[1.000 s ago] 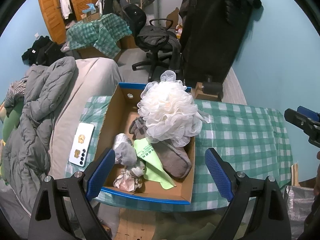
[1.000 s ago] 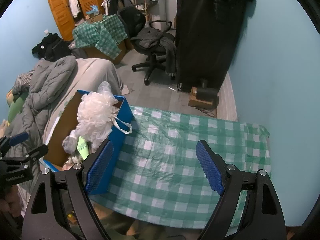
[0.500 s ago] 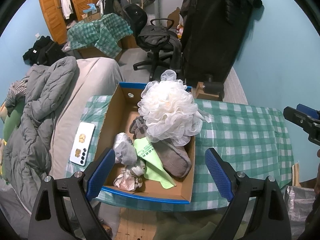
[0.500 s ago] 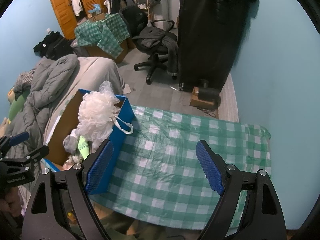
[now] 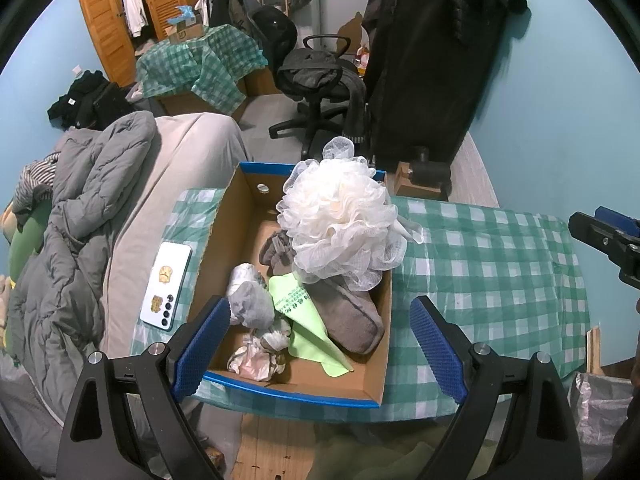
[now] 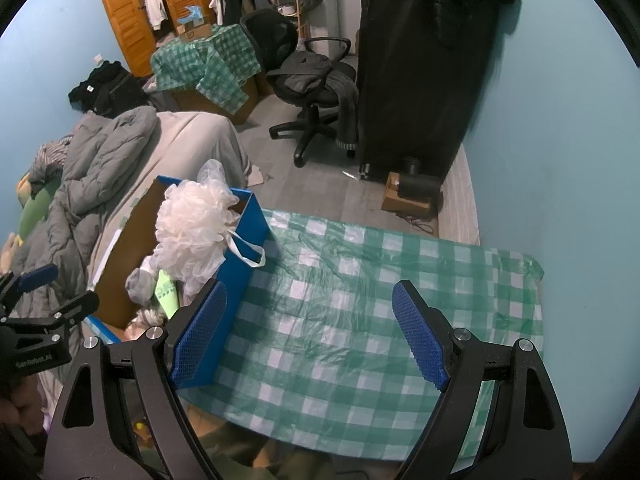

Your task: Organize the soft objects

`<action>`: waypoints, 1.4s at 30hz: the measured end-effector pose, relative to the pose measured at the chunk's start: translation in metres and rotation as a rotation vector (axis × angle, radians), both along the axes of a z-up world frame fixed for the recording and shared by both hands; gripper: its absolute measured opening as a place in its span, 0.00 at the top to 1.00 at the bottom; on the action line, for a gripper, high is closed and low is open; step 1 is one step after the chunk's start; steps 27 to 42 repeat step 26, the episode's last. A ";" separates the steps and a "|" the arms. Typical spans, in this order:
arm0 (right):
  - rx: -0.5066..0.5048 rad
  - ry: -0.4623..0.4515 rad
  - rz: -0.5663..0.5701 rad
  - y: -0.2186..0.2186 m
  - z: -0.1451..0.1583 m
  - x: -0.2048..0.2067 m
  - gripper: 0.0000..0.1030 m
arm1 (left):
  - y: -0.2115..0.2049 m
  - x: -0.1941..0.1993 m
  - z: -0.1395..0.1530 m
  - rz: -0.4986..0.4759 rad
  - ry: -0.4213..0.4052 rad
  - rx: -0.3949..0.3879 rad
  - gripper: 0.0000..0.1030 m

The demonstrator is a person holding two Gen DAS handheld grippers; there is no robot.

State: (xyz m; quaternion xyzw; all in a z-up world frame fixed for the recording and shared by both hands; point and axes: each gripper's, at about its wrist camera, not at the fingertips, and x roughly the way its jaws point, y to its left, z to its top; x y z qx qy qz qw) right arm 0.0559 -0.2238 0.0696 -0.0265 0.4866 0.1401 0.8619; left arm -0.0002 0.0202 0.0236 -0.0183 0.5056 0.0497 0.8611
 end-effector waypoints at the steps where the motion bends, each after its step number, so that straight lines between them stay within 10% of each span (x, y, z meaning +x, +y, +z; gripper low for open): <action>1: 0.000 0.001 0.000 -0.002 0.000 -0.001 0.18 | 0.000 0.000 0.000 0.000 0.001 0.000 0.10; 42: 0.003 -0.001 0.008 -0.002 0.001 -0.001 0.18 | 0.001 -0.004 0.002 0.032 -0.008 0.019 0.10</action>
